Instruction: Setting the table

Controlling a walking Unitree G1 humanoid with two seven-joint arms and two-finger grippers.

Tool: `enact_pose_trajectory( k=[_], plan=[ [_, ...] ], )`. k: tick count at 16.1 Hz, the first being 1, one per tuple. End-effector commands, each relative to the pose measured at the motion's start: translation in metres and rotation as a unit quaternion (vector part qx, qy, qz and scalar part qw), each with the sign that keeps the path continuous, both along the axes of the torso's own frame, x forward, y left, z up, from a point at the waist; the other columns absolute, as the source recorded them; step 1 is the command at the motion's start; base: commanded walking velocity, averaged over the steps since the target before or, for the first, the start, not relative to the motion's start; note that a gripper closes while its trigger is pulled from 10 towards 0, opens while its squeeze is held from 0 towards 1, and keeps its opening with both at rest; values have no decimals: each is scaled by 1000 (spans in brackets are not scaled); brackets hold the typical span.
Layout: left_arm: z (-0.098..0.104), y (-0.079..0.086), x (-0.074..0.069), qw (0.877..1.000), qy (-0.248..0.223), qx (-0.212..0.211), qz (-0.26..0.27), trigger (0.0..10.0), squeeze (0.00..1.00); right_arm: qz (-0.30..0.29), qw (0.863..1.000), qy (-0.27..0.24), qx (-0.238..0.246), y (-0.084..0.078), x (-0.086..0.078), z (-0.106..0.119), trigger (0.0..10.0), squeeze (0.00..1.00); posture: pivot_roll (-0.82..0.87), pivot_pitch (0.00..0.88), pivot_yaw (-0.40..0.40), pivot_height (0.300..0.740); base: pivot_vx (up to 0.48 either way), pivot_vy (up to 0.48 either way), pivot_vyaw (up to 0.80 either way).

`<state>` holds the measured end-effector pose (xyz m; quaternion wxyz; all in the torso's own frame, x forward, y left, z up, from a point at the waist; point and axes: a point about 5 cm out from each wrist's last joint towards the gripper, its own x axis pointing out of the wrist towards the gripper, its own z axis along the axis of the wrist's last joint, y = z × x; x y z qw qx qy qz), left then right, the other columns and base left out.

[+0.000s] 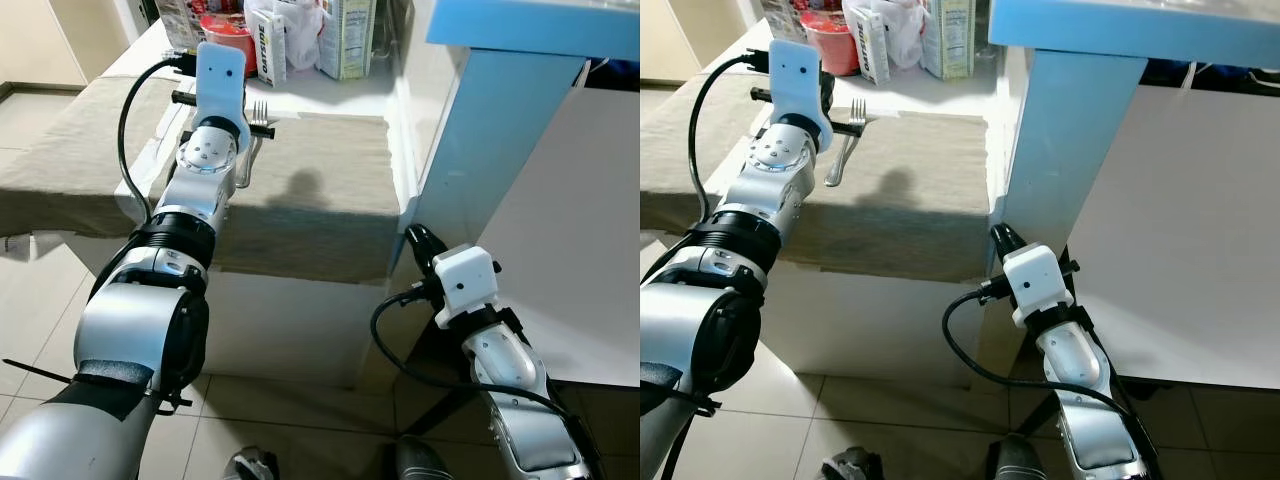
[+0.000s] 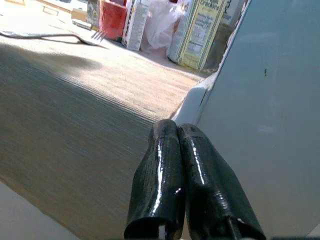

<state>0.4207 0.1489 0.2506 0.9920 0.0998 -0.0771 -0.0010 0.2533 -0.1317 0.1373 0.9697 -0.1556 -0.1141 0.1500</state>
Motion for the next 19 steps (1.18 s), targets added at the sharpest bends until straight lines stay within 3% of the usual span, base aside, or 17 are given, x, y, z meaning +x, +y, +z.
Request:
enact_pose_trajectory(
  k=[1, 2, 15, 16, 17, 19],
  plan=[
    [-1, 3, 0, 1000, 7, 13, -1, 10000, 0, -1, 1000, -1, 1, 3, -4, 0, 10000, 0, -160, 85, 70, 702, 0, 0, 0],
    [-3, 4, 0, 1000, 14, 13, 2, 10000, 1000, -2, 1000, 1, 1, 2, -6, -2, 10000, 0, -163, 84, 70, 702, 0, 0, 0],
    [-33, 13, -1, 996, 88, 8, 1, 10000, 1000, -2, 1000, -1, -3, -10, -19, 12, 10000, 0, -215, 108, 62, 702, 0, 0, 0],
    [-33, 13, 0, 995, 100, 5, -6, 10000, 624, 7, 1000, 2, -9, -13, -22, 13, 10000, 0, -221, 110, 58, 702, 0, 0, 0],
    [-32, 14, 0, 995, 103, 2, -6, 10000, 0, 11, 1000, 6, -15, -18, -25, 15, 10000, 0, -235, 110, 47, 702, 0, 0, 0],
    [-33, 18, 0, 994, 111, -3, 5, 10000, 0, 19, 999, 17, -24, -23, -29, 14, 10000, 0, -250, 112, 36, 702, 0, 0, 0]
  ],
)
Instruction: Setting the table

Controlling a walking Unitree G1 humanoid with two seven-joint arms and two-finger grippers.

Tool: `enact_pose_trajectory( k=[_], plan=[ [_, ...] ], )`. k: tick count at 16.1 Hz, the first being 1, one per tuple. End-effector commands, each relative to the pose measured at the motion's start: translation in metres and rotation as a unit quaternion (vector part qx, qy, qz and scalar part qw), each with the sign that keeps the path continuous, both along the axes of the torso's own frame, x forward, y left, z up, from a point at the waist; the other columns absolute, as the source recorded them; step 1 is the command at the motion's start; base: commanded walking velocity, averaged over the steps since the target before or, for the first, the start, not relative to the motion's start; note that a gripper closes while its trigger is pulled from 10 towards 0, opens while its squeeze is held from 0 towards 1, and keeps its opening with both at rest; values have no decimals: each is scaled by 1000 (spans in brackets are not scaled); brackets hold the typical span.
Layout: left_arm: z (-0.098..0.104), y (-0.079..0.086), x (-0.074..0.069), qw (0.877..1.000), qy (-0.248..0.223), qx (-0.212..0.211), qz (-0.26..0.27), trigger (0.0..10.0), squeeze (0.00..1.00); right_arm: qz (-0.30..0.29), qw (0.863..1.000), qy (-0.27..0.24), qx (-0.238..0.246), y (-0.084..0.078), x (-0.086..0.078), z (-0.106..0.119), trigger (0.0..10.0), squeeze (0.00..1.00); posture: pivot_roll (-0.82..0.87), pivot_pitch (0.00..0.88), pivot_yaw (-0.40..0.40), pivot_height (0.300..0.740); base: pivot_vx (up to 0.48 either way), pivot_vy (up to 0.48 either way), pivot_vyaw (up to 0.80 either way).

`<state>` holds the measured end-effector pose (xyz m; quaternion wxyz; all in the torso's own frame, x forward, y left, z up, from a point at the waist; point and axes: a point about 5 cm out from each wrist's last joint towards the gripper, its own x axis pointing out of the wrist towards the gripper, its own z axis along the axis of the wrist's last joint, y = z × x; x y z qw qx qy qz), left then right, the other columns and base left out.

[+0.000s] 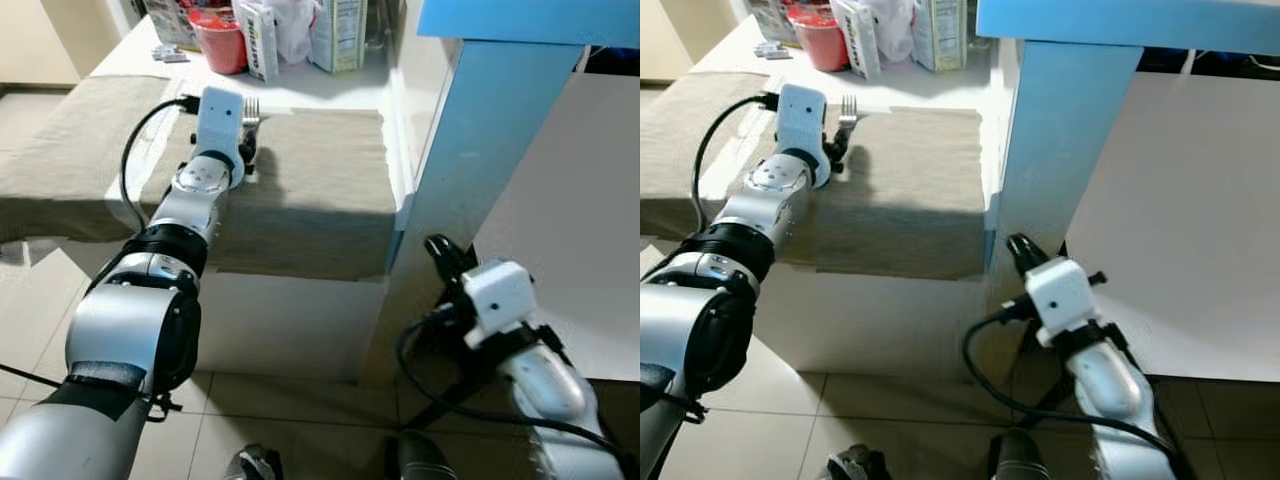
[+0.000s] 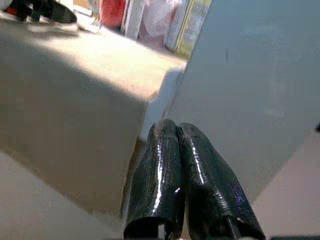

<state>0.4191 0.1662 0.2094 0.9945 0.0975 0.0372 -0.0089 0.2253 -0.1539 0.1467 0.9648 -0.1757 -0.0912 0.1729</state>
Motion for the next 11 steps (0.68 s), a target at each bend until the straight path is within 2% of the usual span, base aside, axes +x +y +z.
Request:
enact_pose_trajectory(
  k=[1, 3, 7, 11],
  plan=[
    [7, 1, 2, 1000, 4, -9, 6, 10000, 0, 8, 1000, 3, 2, -2, -4, 4, 10000, 0, -259, 115, 28, 702, 0, 0, 0],
    [9, 0, 3, 1000, 9, -18, 6, 10000, 0, 21, 1000, 20, -3, -7, -12, 4, 10000, 0, -270, 117, 24, 702, 0, 0, 0],
    [20, -1, 5, 1000, 5, 1, -3, 10000, 0, 28, 999, 38, -3, -11, -19, 1, 10000, 0, -267, 119, 38, 702, 0, 0, 0],
    [10, 2, 4, 999, 27, 18, 6, 10000, 0, 32, 998, 49, 3, -11, -23, -2, 10000, 0, -277, 120, 41, 702, 0, 0, 0]
  ],
)
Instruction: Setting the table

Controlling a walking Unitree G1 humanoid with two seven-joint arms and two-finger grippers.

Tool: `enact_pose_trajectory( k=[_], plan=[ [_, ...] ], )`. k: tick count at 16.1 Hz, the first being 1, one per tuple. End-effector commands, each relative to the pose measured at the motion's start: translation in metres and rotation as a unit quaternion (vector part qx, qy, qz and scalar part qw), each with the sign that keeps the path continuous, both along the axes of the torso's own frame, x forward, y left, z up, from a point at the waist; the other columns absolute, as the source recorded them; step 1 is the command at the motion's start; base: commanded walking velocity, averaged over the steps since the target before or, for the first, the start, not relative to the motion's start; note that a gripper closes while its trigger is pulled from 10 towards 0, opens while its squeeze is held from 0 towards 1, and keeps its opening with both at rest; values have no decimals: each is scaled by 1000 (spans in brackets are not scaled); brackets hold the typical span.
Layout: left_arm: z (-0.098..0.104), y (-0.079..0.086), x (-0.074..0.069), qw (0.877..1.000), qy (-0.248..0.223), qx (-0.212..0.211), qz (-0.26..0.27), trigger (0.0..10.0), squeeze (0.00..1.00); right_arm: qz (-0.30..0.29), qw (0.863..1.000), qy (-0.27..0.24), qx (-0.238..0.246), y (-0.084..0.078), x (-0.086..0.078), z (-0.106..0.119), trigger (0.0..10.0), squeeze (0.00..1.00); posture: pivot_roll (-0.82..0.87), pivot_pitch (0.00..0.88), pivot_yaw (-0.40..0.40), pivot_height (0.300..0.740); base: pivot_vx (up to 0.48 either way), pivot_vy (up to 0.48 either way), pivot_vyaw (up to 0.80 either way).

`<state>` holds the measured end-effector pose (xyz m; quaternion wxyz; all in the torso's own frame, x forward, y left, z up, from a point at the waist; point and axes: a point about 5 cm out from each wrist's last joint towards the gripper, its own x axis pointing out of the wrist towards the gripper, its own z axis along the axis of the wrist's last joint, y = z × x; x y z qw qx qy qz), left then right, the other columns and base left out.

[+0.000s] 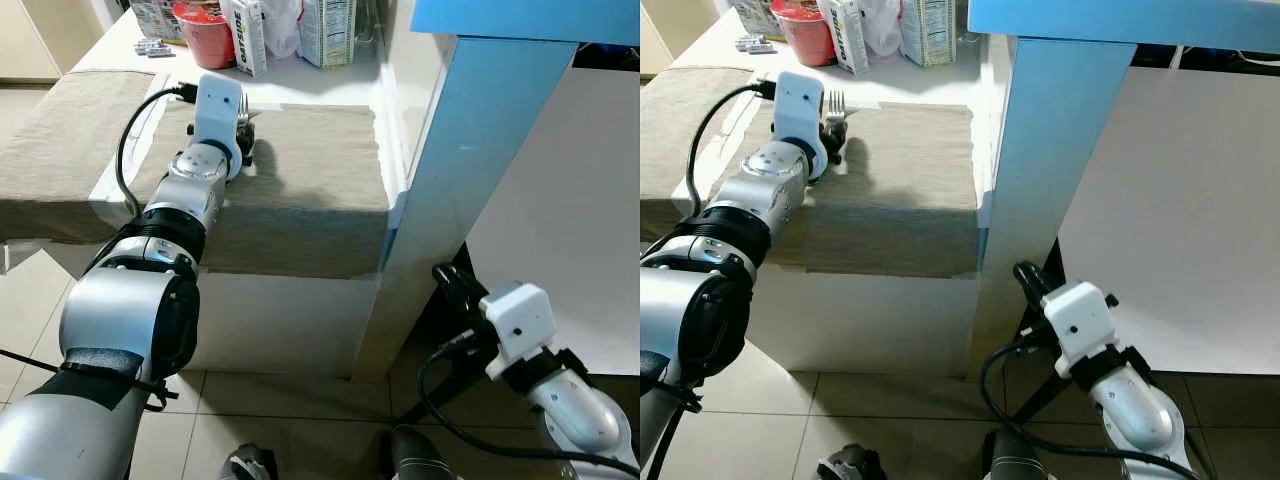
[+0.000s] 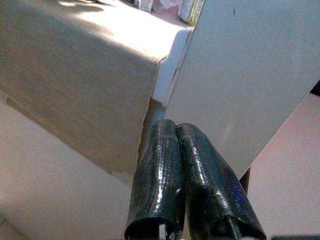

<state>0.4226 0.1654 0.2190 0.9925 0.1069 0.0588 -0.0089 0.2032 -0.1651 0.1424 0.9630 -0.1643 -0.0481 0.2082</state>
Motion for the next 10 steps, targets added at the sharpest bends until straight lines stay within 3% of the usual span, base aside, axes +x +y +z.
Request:
enact_pose_trajectory(
  k=[1, 6, 10],
  plan=[
    [-2, 4, 0, 1000, 11, 11, 7, 10000, 0, 5, 1000, 3, 2, -1, -3, 0, 10000, 0, -281, 120, 40, 702, 0, 0, 0],
    [-21, 8, -5, 998, 62, -4, 19, 10000, 0, 4, 1000, 25, 2, -11, -8, -19, 10000, 0, -286, 127, 37, 702, 0, 0, 0],
    [-32, 8, -7, 994, 98, -48, 13, 10000, 0, -1, 999, 37, 9, -13, -9, -39, 10000, 0, -292, 137, 42, 702, 0, 0, 0]
  ],
)
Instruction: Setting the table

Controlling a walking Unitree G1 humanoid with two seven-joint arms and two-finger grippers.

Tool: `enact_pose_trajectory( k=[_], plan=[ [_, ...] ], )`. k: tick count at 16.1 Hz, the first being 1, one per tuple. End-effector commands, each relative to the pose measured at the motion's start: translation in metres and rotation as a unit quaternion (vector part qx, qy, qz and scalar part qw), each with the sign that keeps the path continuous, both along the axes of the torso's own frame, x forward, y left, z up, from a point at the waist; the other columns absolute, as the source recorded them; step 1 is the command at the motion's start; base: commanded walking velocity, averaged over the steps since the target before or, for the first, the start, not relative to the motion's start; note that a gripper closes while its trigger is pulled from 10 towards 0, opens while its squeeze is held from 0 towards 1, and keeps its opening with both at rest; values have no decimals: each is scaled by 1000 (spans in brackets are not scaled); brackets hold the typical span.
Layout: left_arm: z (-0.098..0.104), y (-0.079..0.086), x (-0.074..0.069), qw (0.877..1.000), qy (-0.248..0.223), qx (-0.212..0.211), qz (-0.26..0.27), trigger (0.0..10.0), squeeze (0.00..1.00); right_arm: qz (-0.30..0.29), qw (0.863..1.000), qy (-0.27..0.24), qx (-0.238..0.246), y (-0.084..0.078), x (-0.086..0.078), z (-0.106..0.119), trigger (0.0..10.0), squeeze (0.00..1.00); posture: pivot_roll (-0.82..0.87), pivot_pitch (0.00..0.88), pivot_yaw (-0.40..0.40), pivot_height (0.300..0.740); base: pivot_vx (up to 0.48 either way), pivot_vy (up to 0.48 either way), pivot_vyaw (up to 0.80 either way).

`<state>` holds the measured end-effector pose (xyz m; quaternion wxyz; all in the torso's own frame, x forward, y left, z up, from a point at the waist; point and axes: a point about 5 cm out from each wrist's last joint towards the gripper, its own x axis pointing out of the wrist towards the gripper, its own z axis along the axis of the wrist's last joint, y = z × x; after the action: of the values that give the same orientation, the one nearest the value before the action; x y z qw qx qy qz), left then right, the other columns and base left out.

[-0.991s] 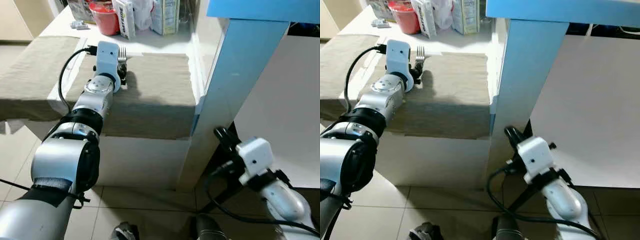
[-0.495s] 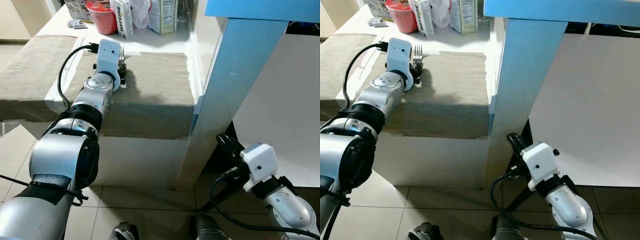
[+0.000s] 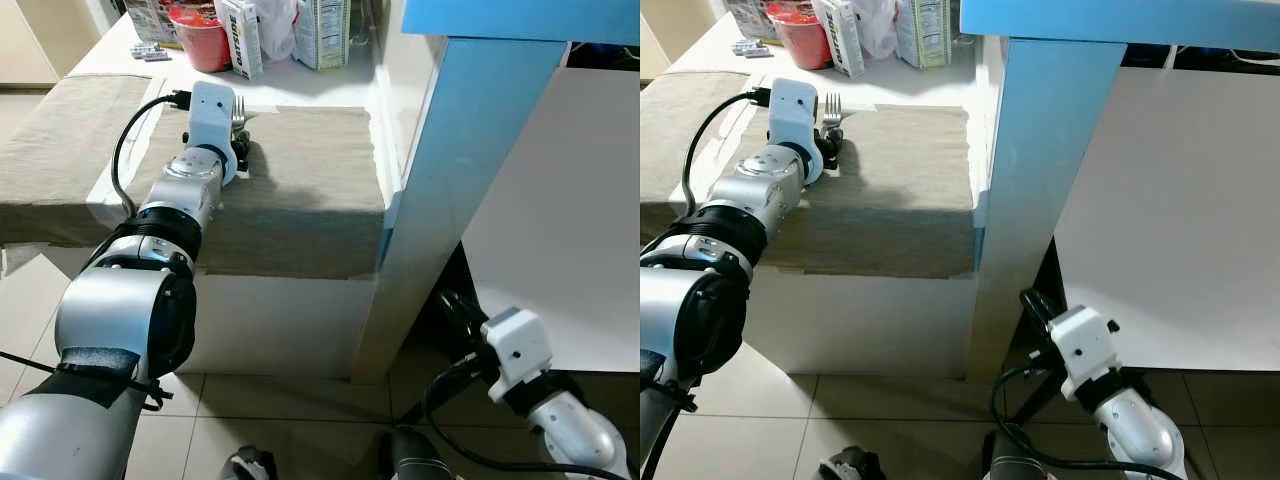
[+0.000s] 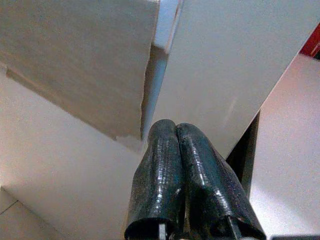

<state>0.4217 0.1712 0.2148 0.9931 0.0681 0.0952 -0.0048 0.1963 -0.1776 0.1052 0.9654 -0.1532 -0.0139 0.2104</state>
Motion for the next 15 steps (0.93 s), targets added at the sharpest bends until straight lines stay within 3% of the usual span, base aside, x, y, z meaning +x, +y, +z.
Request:
enact_pose_trajectory(
  k=[1, 5, 9, 10, 11, 15],
  plan=[
    [-30, 2, -7, 997, 70, -11, 1, 10000, 0, 3, 1000, 1, 6, 1, -2, -6, 10000, 0, -292, 137, 42, 702, 0, 0, 0],
    [-36, 2, -9, 995, 95, -26, 2, 10000, 0, 8, 1000, 2, 13, 7, -2, -15, 10000, 0, -294, 141, 41, 702, 0, 0, 0],
    [-38, 2, -10, 994, 105, -27, -8, 10000, 0, 12, 1000, -15, 18, 6, -5, -9, 10000, 0, -293, 147, 44, 702, 0, 0, 0],
    [-39, 1, -11, 994, 108, -21, -15, 8902, 0, 14, 1000, -20, 19, 6, -4, -6, 10000, 0, -293, 147, 44, 702, 0, 0, 0],
    [-40, 1, -11, 994, 109, -11, -21, 0, 0, 17, 999, -27, 22, 15, 0, 0, 10000, 0, -293, 151, 44, 702, 0, 0, 0],
    [-44, -3, -12, 992, 116, -14, -40, 0, 0, 26, 998, -43, 26, 34, 8, 21, 10000, 0, -293, 157, 44, 702, 0, 0, 0]
  ],
)
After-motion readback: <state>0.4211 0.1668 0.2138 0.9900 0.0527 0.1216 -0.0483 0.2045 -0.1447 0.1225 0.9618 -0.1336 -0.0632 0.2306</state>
